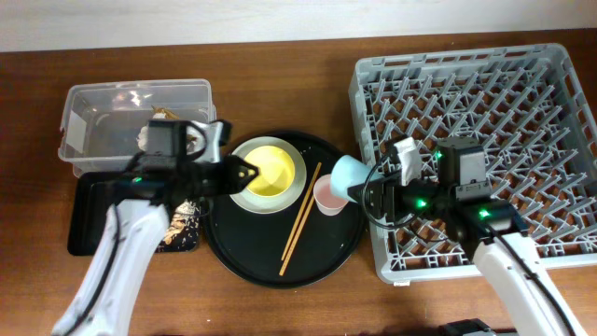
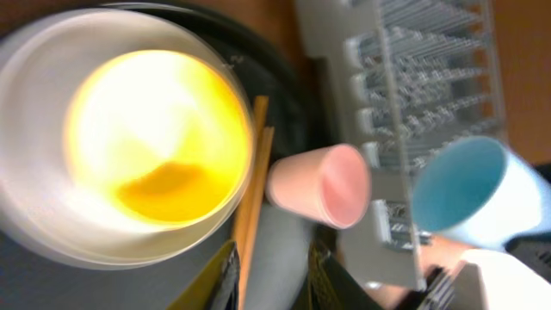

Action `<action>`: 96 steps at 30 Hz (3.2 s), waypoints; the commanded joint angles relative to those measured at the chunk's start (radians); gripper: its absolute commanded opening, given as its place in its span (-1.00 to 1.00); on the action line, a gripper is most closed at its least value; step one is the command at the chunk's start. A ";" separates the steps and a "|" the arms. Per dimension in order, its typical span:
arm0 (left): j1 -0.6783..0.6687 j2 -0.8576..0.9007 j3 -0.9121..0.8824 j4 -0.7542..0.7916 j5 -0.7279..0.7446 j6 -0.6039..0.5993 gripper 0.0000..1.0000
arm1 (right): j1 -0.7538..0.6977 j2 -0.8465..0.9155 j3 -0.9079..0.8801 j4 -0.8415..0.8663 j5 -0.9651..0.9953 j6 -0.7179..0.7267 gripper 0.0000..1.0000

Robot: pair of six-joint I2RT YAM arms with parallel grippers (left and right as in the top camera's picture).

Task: Sort waste into correct bins and load items into the dishwasher rack
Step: 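Place the blue cup upside down on the rack with the right gripper, then grasp the pink cup with the left gripper and hand it to the right gripper, then place the pink cup upside down on the rack with the right gripper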

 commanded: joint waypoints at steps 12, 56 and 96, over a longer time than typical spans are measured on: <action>0.041 -0.098 -0.001 -0.261 -0.395 0.072 -0.44 | -0.295 0.094 0.485 -0.658 0.600 -0.040 0.15; -0.451 0.389 -0.002 0.356 -0.334 0.007 -1.00 | -0.348 0.178 0.546 -0.742 0.410 -0.048 0.97; -0.253 0.121 -0.002 0.521 0.502 -0.171 0.01 | 0.027 0.262 0.548 -0.645 -0.167 -0.524 0.00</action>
